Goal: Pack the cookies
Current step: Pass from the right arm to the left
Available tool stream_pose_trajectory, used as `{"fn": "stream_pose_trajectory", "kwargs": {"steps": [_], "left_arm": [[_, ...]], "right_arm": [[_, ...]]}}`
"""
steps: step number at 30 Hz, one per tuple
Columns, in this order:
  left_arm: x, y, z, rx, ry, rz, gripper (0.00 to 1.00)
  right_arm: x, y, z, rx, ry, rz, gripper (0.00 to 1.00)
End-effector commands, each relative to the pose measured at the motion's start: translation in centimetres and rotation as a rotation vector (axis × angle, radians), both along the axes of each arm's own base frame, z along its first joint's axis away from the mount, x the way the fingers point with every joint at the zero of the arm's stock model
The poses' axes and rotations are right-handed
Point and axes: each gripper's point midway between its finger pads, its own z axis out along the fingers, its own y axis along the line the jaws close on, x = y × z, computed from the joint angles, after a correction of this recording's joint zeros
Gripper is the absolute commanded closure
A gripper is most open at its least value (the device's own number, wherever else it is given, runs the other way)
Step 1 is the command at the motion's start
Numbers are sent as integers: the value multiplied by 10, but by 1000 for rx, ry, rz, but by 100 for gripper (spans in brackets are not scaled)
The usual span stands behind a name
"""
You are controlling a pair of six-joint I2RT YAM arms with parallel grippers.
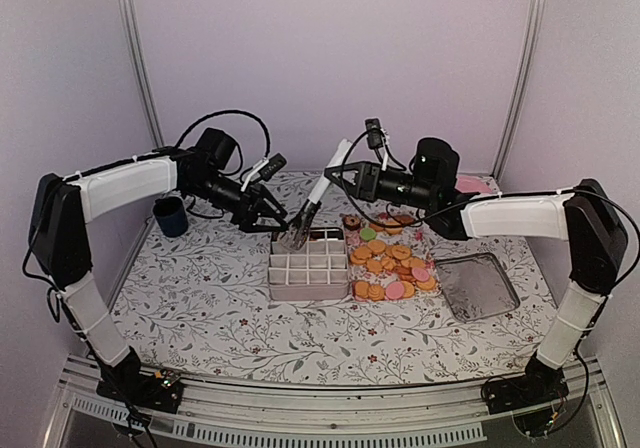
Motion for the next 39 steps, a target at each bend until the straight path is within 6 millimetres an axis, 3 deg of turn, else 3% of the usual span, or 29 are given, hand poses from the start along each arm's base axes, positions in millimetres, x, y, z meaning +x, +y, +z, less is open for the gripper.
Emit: {"fn": "stream_pose_trajectory", "kwargs": {"steps": [1,8,9,17,26,39], "left_arm": [[-16,1,-1,-20,40,-35,21],[-28,3,0,-29,88,-65,41],[-29,3,0,-31,96,-69,43],[-33,-2,-8,-88,204,-43,43],[-41,-7,30,-187,251,-87,47],[-43,-9,26,-190,289,-77,47]], "right_arm": [[2,6,20,78,51,39,68],[6,9,7,68,94,39,67],[8,10,19,86,73,39,67],[18,21,21,116,94,53,68],[23,24,26,140,107,28,69],[27,35,34,199,105,80,70]]}}
